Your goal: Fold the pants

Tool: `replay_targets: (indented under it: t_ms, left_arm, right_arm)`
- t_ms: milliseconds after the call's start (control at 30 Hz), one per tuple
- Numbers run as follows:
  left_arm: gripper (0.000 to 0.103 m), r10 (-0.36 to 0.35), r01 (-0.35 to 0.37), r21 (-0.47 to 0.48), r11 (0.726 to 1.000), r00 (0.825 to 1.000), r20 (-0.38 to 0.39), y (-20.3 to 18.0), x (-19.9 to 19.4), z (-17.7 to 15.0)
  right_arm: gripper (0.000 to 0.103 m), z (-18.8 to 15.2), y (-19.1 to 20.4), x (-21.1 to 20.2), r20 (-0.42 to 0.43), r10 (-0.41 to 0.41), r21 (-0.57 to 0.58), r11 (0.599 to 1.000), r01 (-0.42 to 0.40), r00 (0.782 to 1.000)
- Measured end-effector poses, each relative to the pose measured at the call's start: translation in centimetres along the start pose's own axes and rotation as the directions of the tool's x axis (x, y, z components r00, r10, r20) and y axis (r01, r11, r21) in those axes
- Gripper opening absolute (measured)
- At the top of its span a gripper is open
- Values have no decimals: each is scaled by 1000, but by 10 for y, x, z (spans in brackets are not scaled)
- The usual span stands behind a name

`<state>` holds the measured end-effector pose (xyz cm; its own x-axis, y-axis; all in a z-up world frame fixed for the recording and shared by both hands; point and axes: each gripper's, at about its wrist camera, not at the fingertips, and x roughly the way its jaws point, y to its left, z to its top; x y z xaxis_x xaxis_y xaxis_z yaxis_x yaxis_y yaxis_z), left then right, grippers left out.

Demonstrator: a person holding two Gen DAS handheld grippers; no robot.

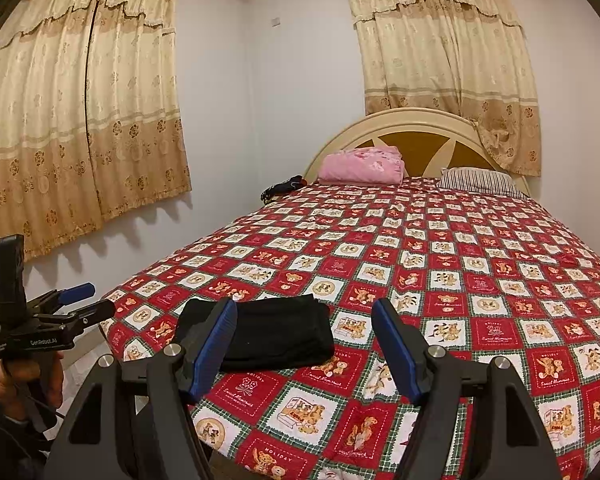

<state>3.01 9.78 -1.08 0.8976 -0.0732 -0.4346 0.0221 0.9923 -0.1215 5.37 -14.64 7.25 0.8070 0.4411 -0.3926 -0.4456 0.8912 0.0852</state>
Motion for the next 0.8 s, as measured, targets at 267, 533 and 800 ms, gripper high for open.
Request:
replay_targets:
  t_ms: [267, 533, 800]
  left_arm:
    - [103, -2, 2, 9, 1000, 1000, -7, -3, 1, 1]
    - [103, 33, -33, -4, 999, 999, 14, -4, 0, 4]
    - [103, 31, -31, -16, 999, 999, -11, -1, 5, 1]
  right_arm:
    - [71, 0, 2, -2, -1, 7, -8, 1000, -7, 1000]
    - [71, 0, 1, -1, -4, 8, -12, 1000, -8, 1000]
    - [71, -4, 1, 0, -12, 11, -21, 1000, -11, 1000]
